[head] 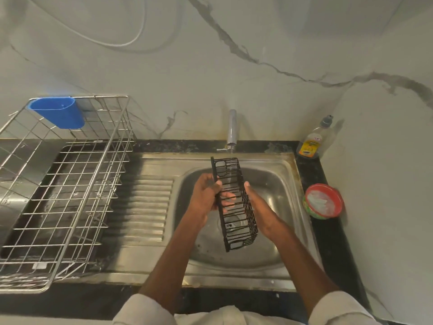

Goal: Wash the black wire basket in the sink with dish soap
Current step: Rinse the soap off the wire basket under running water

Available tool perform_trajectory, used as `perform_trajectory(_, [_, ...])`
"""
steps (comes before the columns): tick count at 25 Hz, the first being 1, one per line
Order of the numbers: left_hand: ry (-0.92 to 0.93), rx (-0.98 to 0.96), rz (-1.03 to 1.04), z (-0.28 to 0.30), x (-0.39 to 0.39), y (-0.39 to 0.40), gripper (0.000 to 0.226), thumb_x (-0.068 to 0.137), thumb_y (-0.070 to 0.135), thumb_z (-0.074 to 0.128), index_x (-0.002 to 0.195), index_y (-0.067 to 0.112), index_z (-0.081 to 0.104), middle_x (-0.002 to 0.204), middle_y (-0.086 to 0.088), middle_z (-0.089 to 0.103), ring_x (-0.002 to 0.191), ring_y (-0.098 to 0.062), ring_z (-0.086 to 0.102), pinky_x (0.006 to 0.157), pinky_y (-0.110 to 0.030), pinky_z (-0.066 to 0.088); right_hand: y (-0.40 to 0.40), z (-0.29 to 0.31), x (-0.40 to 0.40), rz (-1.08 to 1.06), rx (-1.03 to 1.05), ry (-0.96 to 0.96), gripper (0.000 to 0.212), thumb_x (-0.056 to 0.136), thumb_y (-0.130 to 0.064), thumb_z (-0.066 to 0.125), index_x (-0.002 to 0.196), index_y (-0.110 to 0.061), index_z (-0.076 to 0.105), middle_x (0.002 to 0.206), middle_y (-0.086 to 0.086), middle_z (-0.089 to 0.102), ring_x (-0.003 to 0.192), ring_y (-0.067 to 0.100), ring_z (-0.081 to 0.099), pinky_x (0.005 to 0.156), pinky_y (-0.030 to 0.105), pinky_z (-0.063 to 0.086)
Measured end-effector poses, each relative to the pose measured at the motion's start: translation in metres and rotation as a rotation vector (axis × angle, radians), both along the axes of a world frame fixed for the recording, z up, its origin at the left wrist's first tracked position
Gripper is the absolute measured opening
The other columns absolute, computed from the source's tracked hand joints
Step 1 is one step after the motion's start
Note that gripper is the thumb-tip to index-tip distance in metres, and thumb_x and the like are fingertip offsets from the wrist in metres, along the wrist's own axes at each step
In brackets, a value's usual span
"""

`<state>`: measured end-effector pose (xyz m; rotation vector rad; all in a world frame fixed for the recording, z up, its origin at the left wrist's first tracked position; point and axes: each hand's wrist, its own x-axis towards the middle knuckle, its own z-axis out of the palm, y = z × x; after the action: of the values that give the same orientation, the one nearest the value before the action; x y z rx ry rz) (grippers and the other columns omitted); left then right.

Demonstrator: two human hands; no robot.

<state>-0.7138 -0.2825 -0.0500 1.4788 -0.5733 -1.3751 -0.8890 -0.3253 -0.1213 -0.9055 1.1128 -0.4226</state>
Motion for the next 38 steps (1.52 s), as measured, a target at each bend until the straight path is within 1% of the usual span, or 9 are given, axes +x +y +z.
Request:
perform_trajectory(4, [-0.046, 0.000, -0.073, 0.000, 0.002, 0.000, 0.018, 0.111, 0.015, 0.054, 0.127, 0.009, 0.052, 0.085, -0.015, 0.078, 0.061, -0.023, 0.072, 0.051, -0.032, 0.057, 0.003, 0.008, 0.011, -0.003, -0.048, -0.064, 0.060, 0.089, -0.074, 0.060, 0.133, -0.035, 0.066, 0.129, 0.008, 0.072, 0.123, 0.036, 0.066, 0.109, 0.061, 0.047])
perform_trajectory(14, [-0.023, -0.001, -0.166, 0.000, 0.001, -0.002, 0.020, 0.109, 0.010, 0.056, 0.127, 0.003, 0.051, 0.106, -0.038, 0.073, 0.064, -0.029, 0.076, 0.056, -0.034, 0.061, 0.010, 0.009, 0.000, -0.068, -0.068, -0.076, 0.065, 0.081, -0.071, 0.070, 0.132, -0.031, 0.066, 0.127, 0.008, 0.073, 0.124, 0.036, 0.064, 0.108, 0.069, 0.044])
perform_trajectory(23, [-0.036, -0.020, -0.152, 0.003, 0.007, 0.001, 0.011, 0.111, 0.021, 0.055, 0.117, 0.012, 0.056, 0.097, -0.024, 0.080, 0.073, -0.033, 0.078, 0.061, -0.036, 0.062, 0.018, 0.018, 0.004, -0.114, -0.104, -0.080, 0.069, 0.070, -0.075, 0.076, 0.128, -0.039, 0.067, 0.130, -0.001, 0.071, 0.127, 0.032, 0.062, 0.106, 0.064, 0.048])
perform_trajectory(26, [-0.120, -0.026, -0.054, 0.002, 0.008, -0.012, 0.022, 0.114, 0.030, 0.048, 0.116, 0.014, 0.063, 0.098, -0.013, 0.082, 0.082, -0.030, 0.080, 0.065, -0.038, 0.064, 0.022, 0.015, 0.005, -0.150, -0.191, -0.019, 0.080, 0.062, -0.070, 0.084, 0.134, -0.048, 0.057, 0.143, -0.008, 0.058, 0.131, 0.019, 0.055, 0.110, 0.057, 0.043])
perform_trajectory(30, [-0.094, 0.041, 0.114, -0.002, 0.007, -0.041, 0.034, 0.115, 0.031, 0.044, 0.101, 0.012, 0.068, 0.076, -0.010, 0.075, 0.053, -0.018, 0.065, 0.056, -0.033, 0.056, 0.026, 0.014, 0.004, -0.149, -0.287, 0.121, 0.109, 0.059, -0.061, 0.090, 0.152, -0.036, 0.038, 0.152, -0.011, 0.029, 0.138, 0.013, 0.038, 0.116, 0.043, 0.038])
perform_trajectory(32, [-0.065, 0.056, 0.103, -0.005, 0.007, -0.052, 0.034, 0.114, 0.030, 0.047, 0.095, 0.011, 0.067, 0.071, -0.008, 0.070, 0.047, -0.012, 0.054, 0.052, -0.028, 0.048, 0.024, 0.012, -0.002, -0.200, -0.323, 0.138, 0.089, 0.071, -0.062, 0.086, 0.145, -0.037, 0.043, 0.153, -0.008, 0.032, 0.137, 0.016, 0.041, 0.110, 0.040, 0.042])
perform_trajectory(34, [-0.026, 0.064, 0.079, -0.008, 0.011, -0.059, 0.034, 0.114, 0.030, 0.047, 0.093, 0.011, 0.066, 0.068, -0.006, 0.067, 0.049, -0.012, 0.056, 0.050, -0.025, 0.046, 0.020, 0.013, -0.008, -0.283, -0.330, 0.121, 0.063, 0.083, -0.061, 0.074, 0.135, -0.036, 0.048, 0.146, -0.004, 0.043, 0.132, 0.019, 0.048, 0.099, 0.036, 0.044])
perform_trajectory(36, [0.021, 0.053, 0.070, -0.010, 0.017, -0.066, 0.035, 0.114, 0.030, 0.046, 0.089, 0.013, 0.064, 0.065, -0.005, 0.063, 0.046, -0.011, 0.056, 0.050, -0.025, 0.045, 0.014, 0.012, -0.015, -0.345, -0.324, 0.108, 0.065, 0.085, -0.063, 0.068, 0.138, -0.033, 0.046, 0.143, -0.006, 0.046, 0.132, 0.020, 0.051, 0.097, 0.036, 0.046])
perform_trajectory(38, [0.090, 0.062, 0.045, -0.014, 0.023, -0.074, 0.036, 0.113, 0.030, 0.047, 0.083, 0.013, 0.061, 0.061, -0.004, 0.058, 0.039, -0.008, 0.049, 0.047, -0.024, 0.040, 0.003, 0.010, -0.021, -0.351, -0.340, 0.122, 0.077, 0.084, -0.069, 0.071, 0.148, -0.038, 0.041, 0.151, -0.006, 0.045, 0.136, 0.019, 0.049, 0.101, 0.037, 0.046])
